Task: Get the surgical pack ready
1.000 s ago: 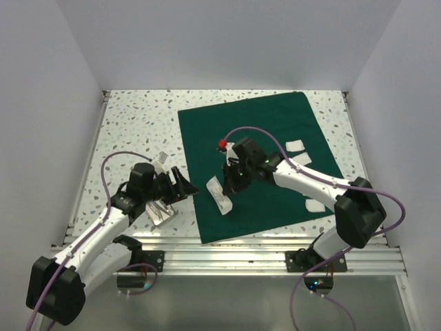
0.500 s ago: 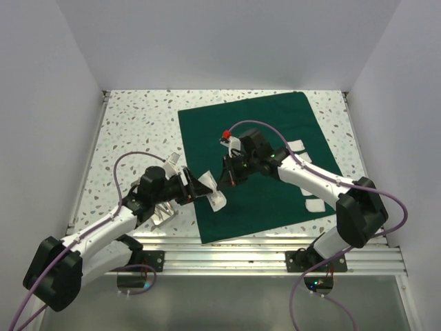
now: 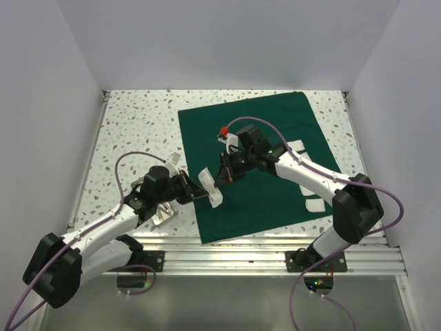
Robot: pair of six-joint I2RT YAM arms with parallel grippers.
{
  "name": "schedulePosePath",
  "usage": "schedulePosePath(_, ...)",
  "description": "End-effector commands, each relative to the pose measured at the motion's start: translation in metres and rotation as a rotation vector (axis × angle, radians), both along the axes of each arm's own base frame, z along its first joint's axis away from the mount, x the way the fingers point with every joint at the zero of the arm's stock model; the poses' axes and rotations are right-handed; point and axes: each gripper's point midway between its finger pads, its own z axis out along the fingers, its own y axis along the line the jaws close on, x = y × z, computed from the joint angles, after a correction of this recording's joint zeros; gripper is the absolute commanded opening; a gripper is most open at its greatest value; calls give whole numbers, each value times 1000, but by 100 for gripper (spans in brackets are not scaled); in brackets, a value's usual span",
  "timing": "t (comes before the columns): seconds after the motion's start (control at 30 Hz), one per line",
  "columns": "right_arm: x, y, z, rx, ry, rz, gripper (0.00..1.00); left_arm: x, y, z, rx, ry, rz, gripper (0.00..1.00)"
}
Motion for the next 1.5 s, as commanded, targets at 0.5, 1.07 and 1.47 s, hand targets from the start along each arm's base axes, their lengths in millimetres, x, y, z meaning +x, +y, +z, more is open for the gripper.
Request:
schedulePosePath(0.5,-3,9,23,93,-20,48,0,-13,20,19,7,-86,45,84)
schedulePosePath(1.07,-29,15,66,283,82,132,0,-30,8,75,-236,-417,-77,91)
schedulePosePath(1.47,-27,17,62,254,60,129,0,-27,9,95,-269,-458,-51,47)
